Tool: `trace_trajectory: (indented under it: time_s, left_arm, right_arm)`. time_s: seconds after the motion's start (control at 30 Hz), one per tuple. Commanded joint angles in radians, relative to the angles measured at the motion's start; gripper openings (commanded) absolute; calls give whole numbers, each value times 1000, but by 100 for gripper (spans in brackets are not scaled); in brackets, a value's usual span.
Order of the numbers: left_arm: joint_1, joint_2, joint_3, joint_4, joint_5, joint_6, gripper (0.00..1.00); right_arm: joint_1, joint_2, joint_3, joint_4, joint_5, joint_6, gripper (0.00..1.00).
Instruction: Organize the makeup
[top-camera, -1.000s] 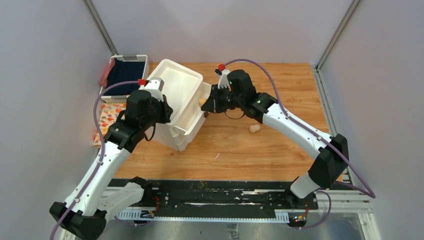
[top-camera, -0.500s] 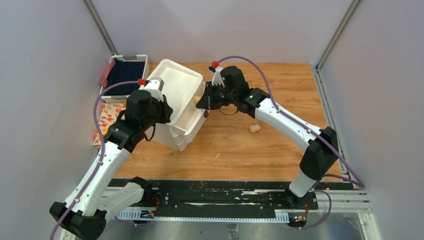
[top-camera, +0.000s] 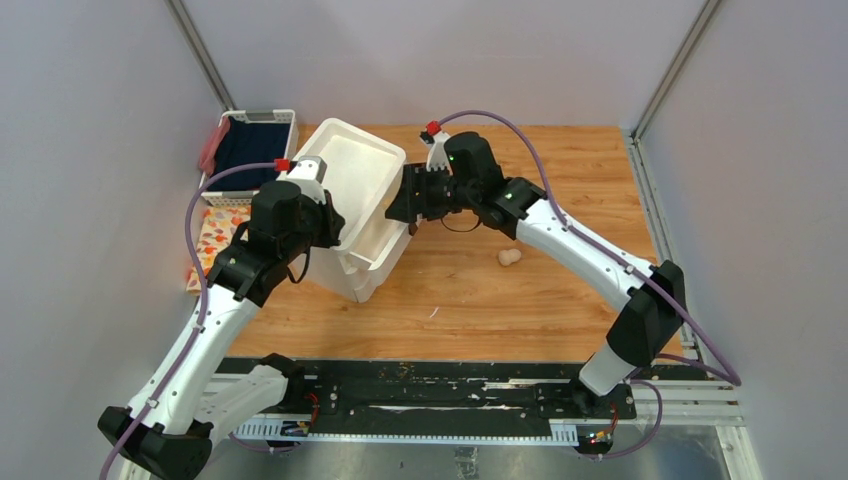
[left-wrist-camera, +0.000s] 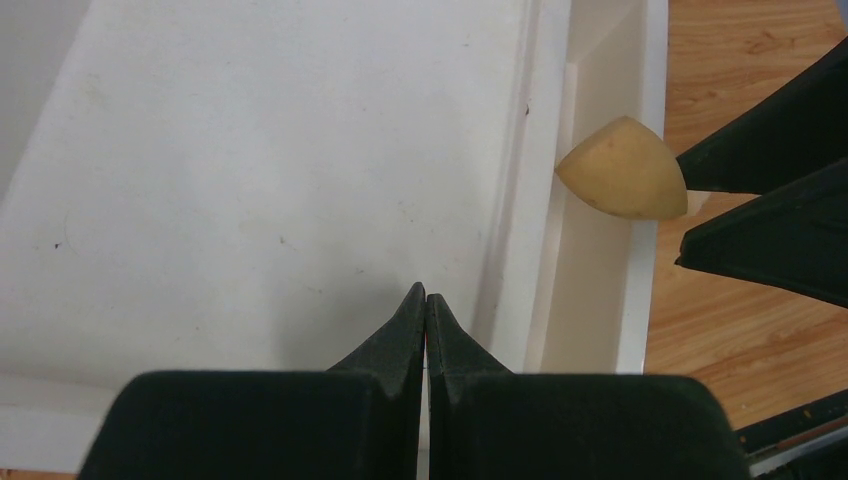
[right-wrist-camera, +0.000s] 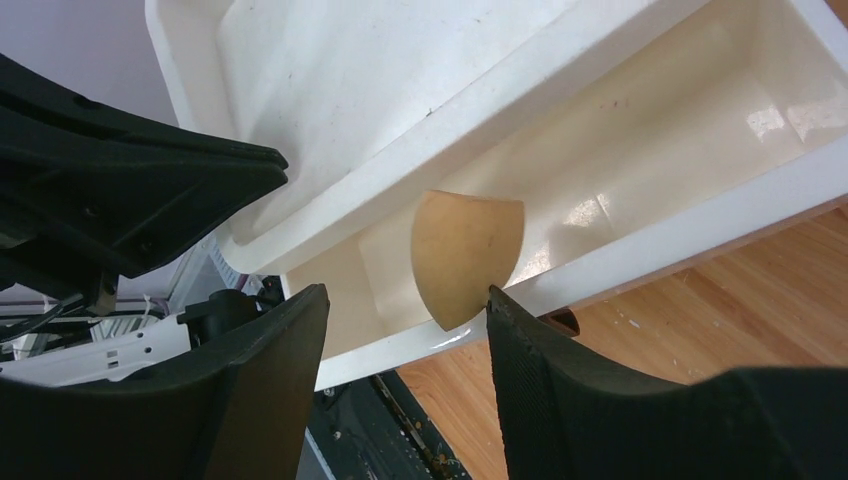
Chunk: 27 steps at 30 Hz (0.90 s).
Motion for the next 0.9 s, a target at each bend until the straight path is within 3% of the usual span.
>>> trace_trajectory:
  time_s: [0.0, 0.27, 0.43, 0.57, 0.67, 0.87]
  left_arm:
    - [-7, -13, -3, -2, -3, 6, 0]
    - [-8, -12, -5, -2, 0, 3, 0]
    - [-7, -14, -4, -2, -1, 5, 0]
    - [-7, -8, -7, 8, 8, -1, 0]
    - [-7, -1, -11, 16, 24, -9, 0]
    - [-7, -3, -8, 18, 26, -8, 0]
  right_arm:
    - [10, -66, 4, -26, 45, -25, 64]
    - [10, -115, -22, -40, 108, -36, 64]
    - [1, -238, -114, -104, 359, -32, 62]
    - [-32, -292, -205, -247, 560, 24, 60]
    - [-46, -268, -209, -374, 673, 29, 59]
    - [-112, -159, -206, -468, 693, 24, 58]
